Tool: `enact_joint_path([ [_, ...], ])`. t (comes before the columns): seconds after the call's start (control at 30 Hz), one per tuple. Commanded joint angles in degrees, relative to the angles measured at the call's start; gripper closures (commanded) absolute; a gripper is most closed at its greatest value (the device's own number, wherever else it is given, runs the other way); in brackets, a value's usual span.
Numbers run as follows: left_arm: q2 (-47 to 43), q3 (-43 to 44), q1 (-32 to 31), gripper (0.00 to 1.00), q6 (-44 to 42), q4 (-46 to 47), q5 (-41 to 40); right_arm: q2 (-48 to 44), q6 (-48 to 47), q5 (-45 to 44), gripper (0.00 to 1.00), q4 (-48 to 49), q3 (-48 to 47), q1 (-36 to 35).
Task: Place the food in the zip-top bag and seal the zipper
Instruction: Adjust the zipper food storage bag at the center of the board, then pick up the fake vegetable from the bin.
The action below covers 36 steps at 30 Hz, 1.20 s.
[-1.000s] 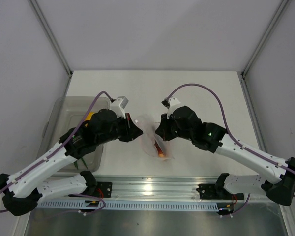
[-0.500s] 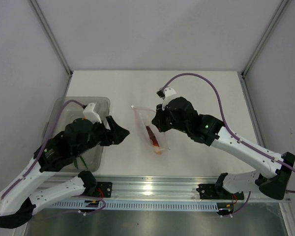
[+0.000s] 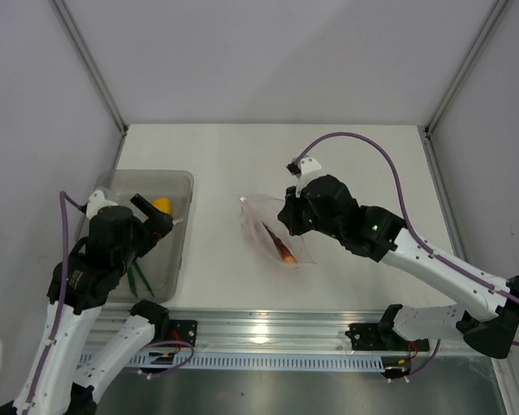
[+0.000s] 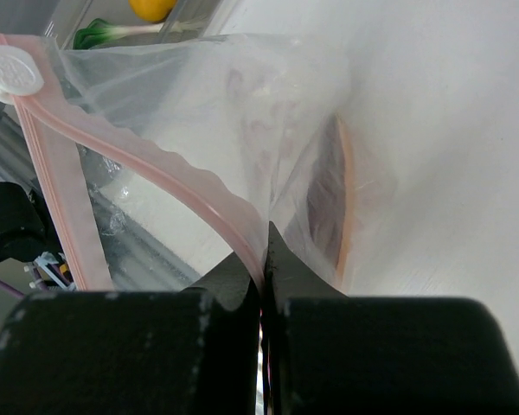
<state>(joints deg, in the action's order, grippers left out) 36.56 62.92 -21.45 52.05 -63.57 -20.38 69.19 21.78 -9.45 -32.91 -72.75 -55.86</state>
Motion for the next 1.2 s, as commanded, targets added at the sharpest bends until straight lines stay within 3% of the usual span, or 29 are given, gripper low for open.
enact_joint_path([
  [0.0, 1.93, -2.00, 8.16, 0.00, 0.33, 2.04, 5.93, -3.44, 0.19, -2.06, 1.00, -0.14, 0.42, 0.22],
  [0.2, 8.70, -7.63, 21.27, 0.02, 1.20, 10.65, 17.82, -5.82, -0.07, -3.12, 1.00, -1.20, 2.00, 0.48],
  [0.53, 15.30, -21.95, 38.75, 0.11, 12.72, 24.62, 23.80, -8.37, -1.12, -2.76, 1.00, -1.99, 4.46, 1.01],
  [0.93, 27.24, -22.49, 43.42, 0.16, 18.08, 28.15, 19.08, -10.39, -2.88, -0.92, 1.00, -2.07, 7.80, 3.38],
  [1.17, 35.24, -23.20, 46.94, 0.23, 22.56, 33.69, 23.63, -11.62, -4.99, -1.97, 1.00, -3.22, 8.59, 4.53],
])
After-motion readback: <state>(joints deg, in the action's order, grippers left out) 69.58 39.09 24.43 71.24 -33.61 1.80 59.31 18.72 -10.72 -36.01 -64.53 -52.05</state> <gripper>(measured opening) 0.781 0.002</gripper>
